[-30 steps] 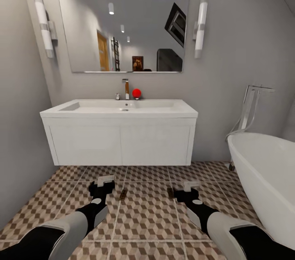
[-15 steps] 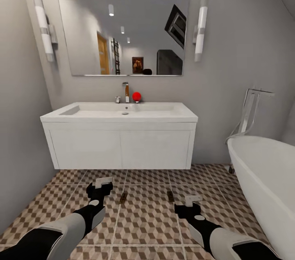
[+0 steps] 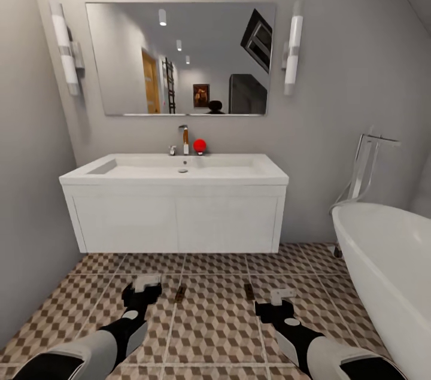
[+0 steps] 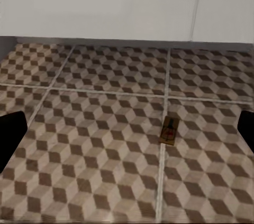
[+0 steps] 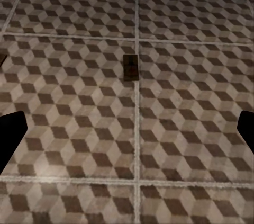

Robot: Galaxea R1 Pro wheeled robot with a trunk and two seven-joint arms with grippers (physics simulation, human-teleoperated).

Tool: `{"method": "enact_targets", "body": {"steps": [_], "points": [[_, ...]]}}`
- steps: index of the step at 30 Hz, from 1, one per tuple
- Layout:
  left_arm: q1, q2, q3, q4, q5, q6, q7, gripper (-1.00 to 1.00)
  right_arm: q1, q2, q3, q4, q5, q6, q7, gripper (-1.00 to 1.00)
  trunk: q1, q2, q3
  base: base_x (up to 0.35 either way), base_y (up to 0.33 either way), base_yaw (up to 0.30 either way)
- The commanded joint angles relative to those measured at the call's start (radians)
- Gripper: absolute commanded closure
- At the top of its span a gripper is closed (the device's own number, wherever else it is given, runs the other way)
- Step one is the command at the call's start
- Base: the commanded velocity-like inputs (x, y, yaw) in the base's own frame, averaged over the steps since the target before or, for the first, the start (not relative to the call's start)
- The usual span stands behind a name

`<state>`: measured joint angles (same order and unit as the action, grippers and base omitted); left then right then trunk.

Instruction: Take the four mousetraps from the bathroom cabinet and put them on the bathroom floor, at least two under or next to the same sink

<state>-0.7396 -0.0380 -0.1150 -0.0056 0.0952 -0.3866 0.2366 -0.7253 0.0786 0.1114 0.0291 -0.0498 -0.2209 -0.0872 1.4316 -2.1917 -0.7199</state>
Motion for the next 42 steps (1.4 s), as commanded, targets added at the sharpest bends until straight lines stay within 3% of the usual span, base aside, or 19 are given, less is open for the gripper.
{"method": "enact_targets", "body": {"steps": [1, 13, 23, 29, 42], "points": [[0.004, 0.005, -0.009, 0.001, 0.009, -0.003, -0.004, -1.0, 0.0, 0.0, 0.009, 0.003, -0.005, -0.006, -0.003, -1.0, -0.004, 0.007, 0.002, 0.0, 0.0, 0.0], [0.062, 0.069, -0.009, 0.001, 0.022, -0.006, -0.088, -1.0, 0.011, 0.0, 0.01, 0.003, -0.004, -0.015, -0.005, -1.0, -0.05, 0.091, 0.04, 0.0, 0.0, 0.0], [0.094, 0.103, -0.009, 0.001, 0.114, -0.007, -0.152, -1.0, 0.013, 0.0, 0.01, 0.003, -0.003, -0.019, -0.005, -1.0, -0.088, 0.161, 0.071, 0.0, 0.0, 0.0], [0.109, 0.113, -0.009, 0.001, 0.146, -0.007, -0.181, -1.0, 0.04, 0.001, 0.01, 0.003, 0.005, -0.02, -0.005, -1.0, -0.111, 0.203, 0.09, 0.0, 0.0, 0.0], [0.134, 0.116, -0.009, 0.001, 0.154, -0.007, -0.189, -1.0, 0.08, 0.004, 0.011, 0.002, 0.073, -0.023, -0.003, -1.0, -0.161, 0.294, 0.131, 0.0, 0.0, 0.0]]}}
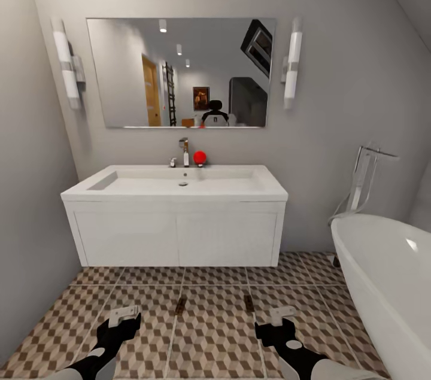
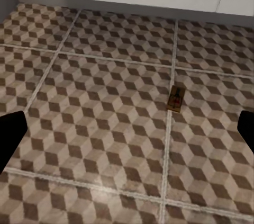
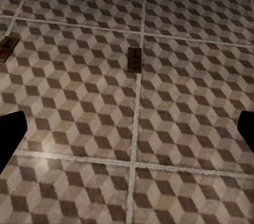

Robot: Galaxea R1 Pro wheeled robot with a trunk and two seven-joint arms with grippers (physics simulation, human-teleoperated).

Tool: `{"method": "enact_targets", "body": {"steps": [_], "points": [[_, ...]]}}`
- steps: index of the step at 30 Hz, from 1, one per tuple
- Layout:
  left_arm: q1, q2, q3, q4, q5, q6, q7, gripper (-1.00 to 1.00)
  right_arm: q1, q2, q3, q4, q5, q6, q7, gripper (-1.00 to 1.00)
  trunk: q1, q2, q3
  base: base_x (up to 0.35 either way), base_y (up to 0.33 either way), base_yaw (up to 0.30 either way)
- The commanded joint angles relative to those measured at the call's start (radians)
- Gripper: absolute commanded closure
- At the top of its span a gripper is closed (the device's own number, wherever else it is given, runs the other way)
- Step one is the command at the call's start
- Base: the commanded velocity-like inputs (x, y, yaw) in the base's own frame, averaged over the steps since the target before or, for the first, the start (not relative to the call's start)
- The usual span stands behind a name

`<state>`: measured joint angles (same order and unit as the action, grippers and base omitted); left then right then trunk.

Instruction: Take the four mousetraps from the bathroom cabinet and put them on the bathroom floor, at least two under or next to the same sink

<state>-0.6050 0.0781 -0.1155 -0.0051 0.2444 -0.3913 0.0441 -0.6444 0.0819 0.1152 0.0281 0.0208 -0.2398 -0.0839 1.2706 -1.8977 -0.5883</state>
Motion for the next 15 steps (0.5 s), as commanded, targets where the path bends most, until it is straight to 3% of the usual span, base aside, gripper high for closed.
{"method": "enact_targets", "body": {"steps": [1, 15], "points": [[0.0, 0.0, -0.009, 0.001, 0.005, -0.003, 0.004, -1.0, -0.001, 0.001, 0.008, 0.003, 0.005, -0.004, -0.006, -1.0, -0.004, 0.007, 0.002, 0.0, 0.0, 0.0], [0.002, 0.0, -0.009, 0.001, 0.007, -0.001, 0.003, -1.0, 0.002, 0.001, 0.008, 0.003, 0.014, -0.004, -0.007, -1.0, -0.058, 0.105, 0.046, 0.0, 0.0, 0.0]]}}
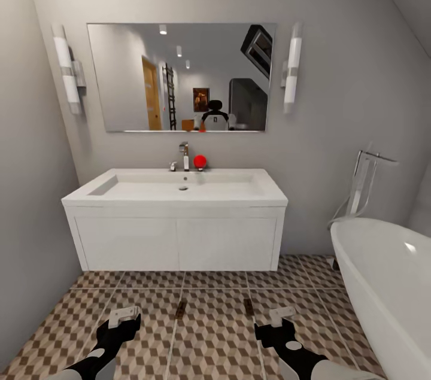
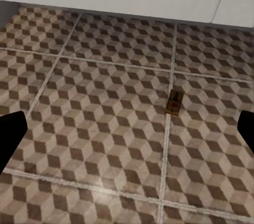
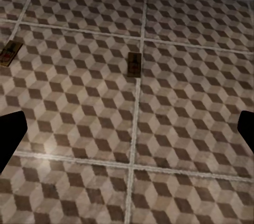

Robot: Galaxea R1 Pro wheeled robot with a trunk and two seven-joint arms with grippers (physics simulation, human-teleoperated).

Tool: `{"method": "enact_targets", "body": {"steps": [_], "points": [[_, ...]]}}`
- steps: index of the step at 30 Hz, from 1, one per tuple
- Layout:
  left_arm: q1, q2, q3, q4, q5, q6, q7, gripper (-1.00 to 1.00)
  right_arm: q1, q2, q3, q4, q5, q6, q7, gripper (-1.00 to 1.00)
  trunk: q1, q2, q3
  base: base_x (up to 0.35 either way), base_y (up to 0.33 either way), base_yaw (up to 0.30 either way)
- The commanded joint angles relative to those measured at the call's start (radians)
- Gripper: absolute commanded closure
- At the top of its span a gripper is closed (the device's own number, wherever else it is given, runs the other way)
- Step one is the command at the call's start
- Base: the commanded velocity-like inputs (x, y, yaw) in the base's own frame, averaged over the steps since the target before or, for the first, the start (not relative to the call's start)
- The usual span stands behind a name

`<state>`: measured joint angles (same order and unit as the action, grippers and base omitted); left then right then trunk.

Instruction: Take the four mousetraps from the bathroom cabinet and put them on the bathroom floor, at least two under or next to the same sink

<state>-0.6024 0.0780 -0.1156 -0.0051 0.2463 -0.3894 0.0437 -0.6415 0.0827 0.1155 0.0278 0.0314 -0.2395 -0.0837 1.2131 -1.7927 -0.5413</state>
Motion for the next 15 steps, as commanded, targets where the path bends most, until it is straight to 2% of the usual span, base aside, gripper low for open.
{"method": "enact_targets", "body": {"steps": [1, 15], "points": [[-0.001, 0.0, -0.009, 0.001, 0.005, -0.002, 0.004, -1.0, -0.001, 0.001, 0.007, 0.003, 0.003, -0.004, -0.007, -1.0, -0.004, 0.007, 0.002, 0.0, 0.0, 0.0], [0.006, -0.003, -0.009, 0.001, 0.005, -0.002, 0.004, -1.0, -0.001, 0.001, 0.007, 0.003, 0.004, -0.003, -0.007, -1.0, -0.058, 0.105, 0.046, 0.0, 0.0, 0.0]]}}
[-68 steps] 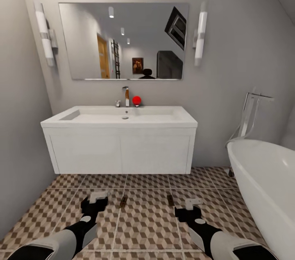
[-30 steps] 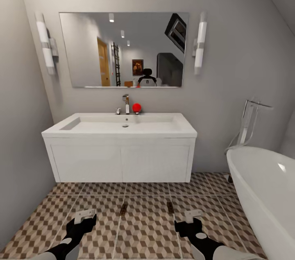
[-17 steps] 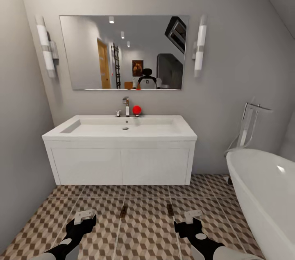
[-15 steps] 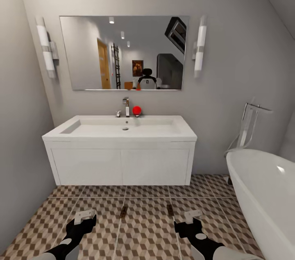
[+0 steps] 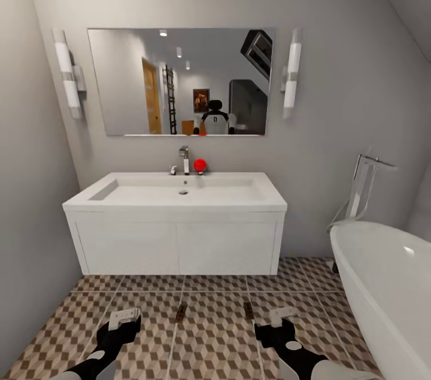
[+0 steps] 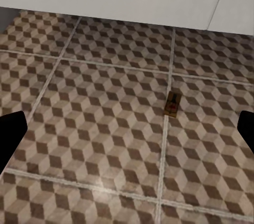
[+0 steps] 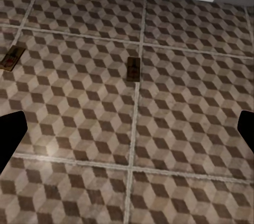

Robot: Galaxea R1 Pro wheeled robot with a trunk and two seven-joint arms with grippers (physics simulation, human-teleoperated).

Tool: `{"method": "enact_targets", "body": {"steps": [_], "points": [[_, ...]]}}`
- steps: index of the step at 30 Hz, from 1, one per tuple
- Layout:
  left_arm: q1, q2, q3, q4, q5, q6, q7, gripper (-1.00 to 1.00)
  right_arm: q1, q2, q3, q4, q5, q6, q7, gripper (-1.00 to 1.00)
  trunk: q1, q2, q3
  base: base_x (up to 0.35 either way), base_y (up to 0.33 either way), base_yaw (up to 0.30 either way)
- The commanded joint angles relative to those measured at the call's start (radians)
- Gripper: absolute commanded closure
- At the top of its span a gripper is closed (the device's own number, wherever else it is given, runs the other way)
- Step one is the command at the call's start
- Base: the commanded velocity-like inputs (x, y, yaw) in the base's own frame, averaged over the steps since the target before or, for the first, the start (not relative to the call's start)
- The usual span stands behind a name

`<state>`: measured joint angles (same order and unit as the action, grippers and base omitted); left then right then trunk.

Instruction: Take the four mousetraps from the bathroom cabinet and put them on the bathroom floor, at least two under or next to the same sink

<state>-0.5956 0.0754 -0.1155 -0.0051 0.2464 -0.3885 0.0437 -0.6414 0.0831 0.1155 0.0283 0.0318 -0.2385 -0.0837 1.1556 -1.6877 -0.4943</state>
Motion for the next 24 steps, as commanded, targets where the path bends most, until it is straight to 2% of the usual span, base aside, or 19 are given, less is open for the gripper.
{"method": "enact_targets", "body": {"steps": [1, 17, 20, 24], "points": [[0.002, 0.0, -0.009, 0.001, 0.005, -0.003, 0.004, -1.0, -0.001, 0.0, 0.007, 0.003, 0.003, -0.004, -0.007, -1.0, -0.004, 0.007, 0.002, 0.0, 0.0, 0.0], [0.017, 0.001, -0.009, 0.001, 0.007, -0.002, 0.005, -1.0, -0.001, 0.005, 0.007, 0.004, 0.004, -0.003, -0.006, -1.0, -0.065, 0.119, 0.052, 0.0, 0.0, 0.0], [0.034, -0.013, -0.01, 0.002, 0.003, 0.015, 0.007, -1.0, 0.016, 0.005, 0.006, 0.007, 0.0, 0.014, -0.008, -1.0, -0.065, 0.118, 0.052, 0.0, 0.0, 0.0], [0.057, -0.013, -0.01, 0.002, 0.003, 0.038, 0.007, -1.0, 0.039, 0.006, 0.006, 0.007, 0.0, 0.037, -0.007, -1.0, -0.065, 0.118, 0.052, 0.0, 0.0, 0.0]]}}
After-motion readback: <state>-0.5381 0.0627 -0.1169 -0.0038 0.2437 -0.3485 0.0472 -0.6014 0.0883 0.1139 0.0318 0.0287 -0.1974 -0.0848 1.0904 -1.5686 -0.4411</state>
